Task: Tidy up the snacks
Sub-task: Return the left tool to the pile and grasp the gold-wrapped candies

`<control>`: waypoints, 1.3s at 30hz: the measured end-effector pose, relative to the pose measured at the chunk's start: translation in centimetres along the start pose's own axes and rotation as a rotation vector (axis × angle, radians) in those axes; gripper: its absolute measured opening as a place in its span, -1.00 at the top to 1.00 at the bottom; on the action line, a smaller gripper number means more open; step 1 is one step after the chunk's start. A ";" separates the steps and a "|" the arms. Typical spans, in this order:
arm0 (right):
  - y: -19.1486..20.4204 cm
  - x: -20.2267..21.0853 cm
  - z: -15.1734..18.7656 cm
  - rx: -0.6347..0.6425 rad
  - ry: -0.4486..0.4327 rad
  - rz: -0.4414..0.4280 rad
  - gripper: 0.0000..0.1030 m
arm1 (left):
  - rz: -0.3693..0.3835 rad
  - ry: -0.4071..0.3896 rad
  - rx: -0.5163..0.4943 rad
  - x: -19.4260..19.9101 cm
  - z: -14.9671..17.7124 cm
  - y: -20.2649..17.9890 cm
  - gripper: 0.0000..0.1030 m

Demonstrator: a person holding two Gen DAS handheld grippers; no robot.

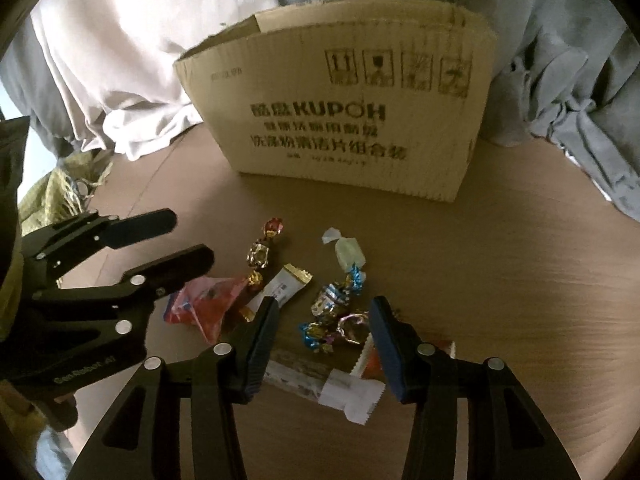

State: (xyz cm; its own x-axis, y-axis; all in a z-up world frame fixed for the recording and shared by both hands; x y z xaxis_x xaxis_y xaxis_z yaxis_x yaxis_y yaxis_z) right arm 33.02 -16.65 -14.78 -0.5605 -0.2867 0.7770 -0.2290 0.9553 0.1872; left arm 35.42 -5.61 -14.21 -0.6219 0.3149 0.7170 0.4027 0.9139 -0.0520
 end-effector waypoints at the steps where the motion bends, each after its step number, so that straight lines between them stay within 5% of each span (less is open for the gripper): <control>1: 0.0 -0.3 0.1 0.001 0.007 -0.002 0.17 | 0.005 0.010 0.004 -0.4 0.1 0.0 0.14; 24: -0.7 -3.7 0.1 -0.026 0.065 -0.022 0.39 | 0.058 0.100 0.066 -6.1 0.4 -0.2 0.52; 27: -0.6 -3.8 0.2 -0.021 0.065 -0.023 0.57 | 0.052 0.100 0.056 -6.5 0.6 -0.4 0.61; 39: -0.9 -2.4 0.0 -0.046 0.008 -0.016 0.60 | 0.036 0.029 0.045 -4.7 0.2 -0.9 0.66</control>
State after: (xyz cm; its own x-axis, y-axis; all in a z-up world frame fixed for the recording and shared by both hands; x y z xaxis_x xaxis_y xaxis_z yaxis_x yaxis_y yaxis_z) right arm 34.54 -16.78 -16.80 -0.5503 -0.3016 0.7786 -0.2010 0.9529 0.2270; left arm 37.89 -7.92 -17.67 -0.5873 0.3407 0.7341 0.3931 0.9130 -0.1092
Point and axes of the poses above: each gripper's, at about its wrist camera, not at the fingertips, and x roughly against the way its jaws point, y to its left, z to its underside, the point moved 4 cm from there along -x, roughly the way its jaws point, and after that the axes turned 9 degrees about -y, right-handed, at the moved point
